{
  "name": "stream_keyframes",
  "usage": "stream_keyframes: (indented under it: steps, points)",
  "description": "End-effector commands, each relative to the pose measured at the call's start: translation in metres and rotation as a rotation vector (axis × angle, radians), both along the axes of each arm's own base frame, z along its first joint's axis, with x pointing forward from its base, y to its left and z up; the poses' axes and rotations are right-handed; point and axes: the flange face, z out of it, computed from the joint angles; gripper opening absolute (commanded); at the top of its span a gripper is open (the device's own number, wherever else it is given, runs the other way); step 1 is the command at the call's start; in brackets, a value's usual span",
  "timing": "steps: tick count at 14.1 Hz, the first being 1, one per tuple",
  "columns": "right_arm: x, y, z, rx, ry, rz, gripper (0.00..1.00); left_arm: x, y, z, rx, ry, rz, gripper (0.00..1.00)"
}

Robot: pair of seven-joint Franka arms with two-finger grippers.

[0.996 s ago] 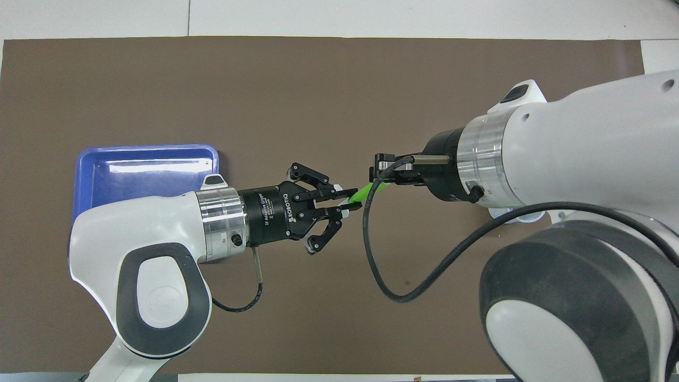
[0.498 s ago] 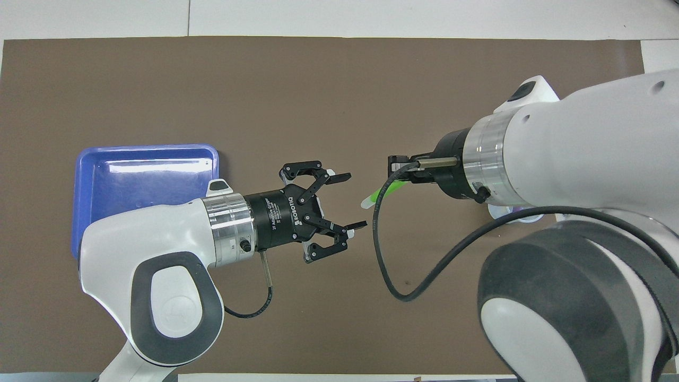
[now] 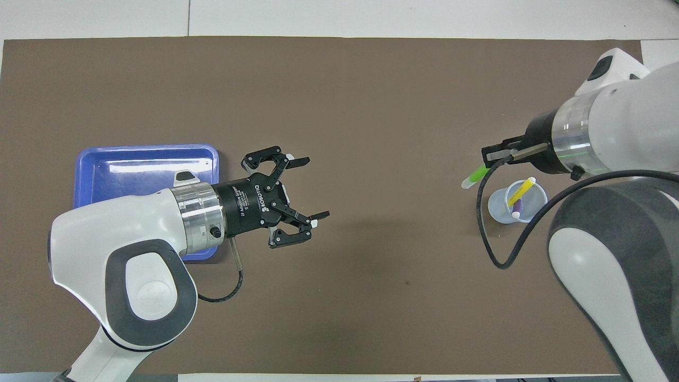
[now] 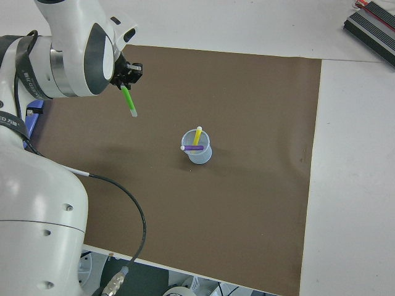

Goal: Transfer and insert pens with both arms
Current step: 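Insert the green pen into the cup while the left gripper withdraws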

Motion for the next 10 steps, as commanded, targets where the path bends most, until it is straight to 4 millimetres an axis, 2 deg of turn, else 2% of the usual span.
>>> stream_keyframes:
  steps: [1,3,6,8,10]
  points:
    - [-0.017,-0.043,-0.016,-0.089,-0.006,0.001,0.0,0.003,0.026,-0.004,0.128,-0.051,-0.063,1.0]
    - [-0.022,-0.065,-0.03,-0.133,-0.022,0.013,0.0,0.017,0.049,0.0,0.276,-0.088,-0.178,1.0]
    - [-0.038,-0.095,-0.06,-0.136,-0.05,0.025,0.0,0.035,0.066,0.002,0.377,-0.118,-0.231,1.0]
    - [-0.049,-0.104,-0.075,-0.135,-0.056,0.023,0.0,0.049,0.079,0.006,0.425,-0.153,-0.241,1.0]
    - [-0.052,-0.117,-0.086,-0.133,-0.061,0.017,0.0,0.059,0.096,0.006,0.522,-0.208,-0.305,1.0]
